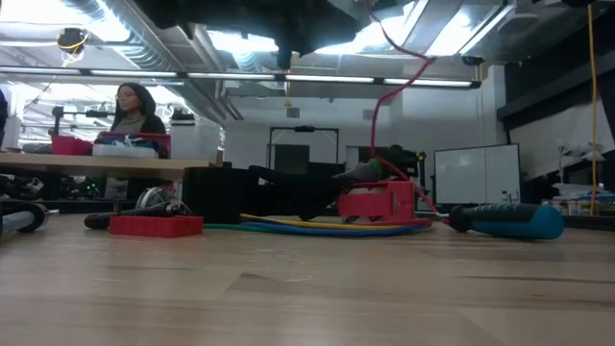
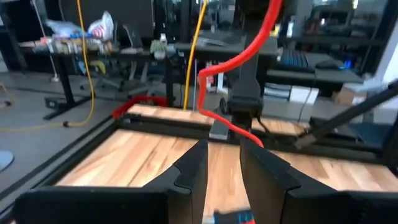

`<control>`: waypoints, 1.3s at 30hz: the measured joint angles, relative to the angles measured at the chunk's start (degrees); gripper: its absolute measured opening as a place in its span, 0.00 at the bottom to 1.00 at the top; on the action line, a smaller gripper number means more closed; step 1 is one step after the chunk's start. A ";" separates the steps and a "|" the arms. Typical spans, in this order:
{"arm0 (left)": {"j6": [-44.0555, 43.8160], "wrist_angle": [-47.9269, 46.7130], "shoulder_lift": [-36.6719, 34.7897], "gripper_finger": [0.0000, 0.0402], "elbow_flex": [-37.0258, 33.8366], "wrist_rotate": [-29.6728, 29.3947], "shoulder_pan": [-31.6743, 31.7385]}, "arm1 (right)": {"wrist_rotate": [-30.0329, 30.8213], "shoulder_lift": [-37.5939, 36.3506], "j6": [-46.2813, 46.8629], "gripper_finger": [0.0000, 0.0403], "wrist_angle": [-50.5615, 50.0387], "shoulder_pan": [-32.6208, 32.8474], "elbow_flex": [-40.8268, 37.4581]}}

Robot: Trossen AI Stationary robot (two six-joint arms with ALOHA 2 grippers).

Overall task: Coil cords
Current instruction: Coil the red wire cable onto the black spool

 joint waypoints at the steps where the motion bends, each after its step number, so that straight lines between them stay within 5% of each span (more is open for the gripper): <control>1: -0.04 2.07 0.89 0.22 0.00 0.00 0.00 | 0.01 0.00 -0.24 0.01 0.14 0.00 0.00; 15: 1.32 26.80 11.43 0.22 0.04 0.05 0.00 | -1.55 0.21 -2.75 0.01 3.73 0.00 0.02; 39: 4.33 23.09 12.83 0.21 5.07 0.06 0.07 | -4.61 5.62 -3.34 0.01 16.18 0.00 0.07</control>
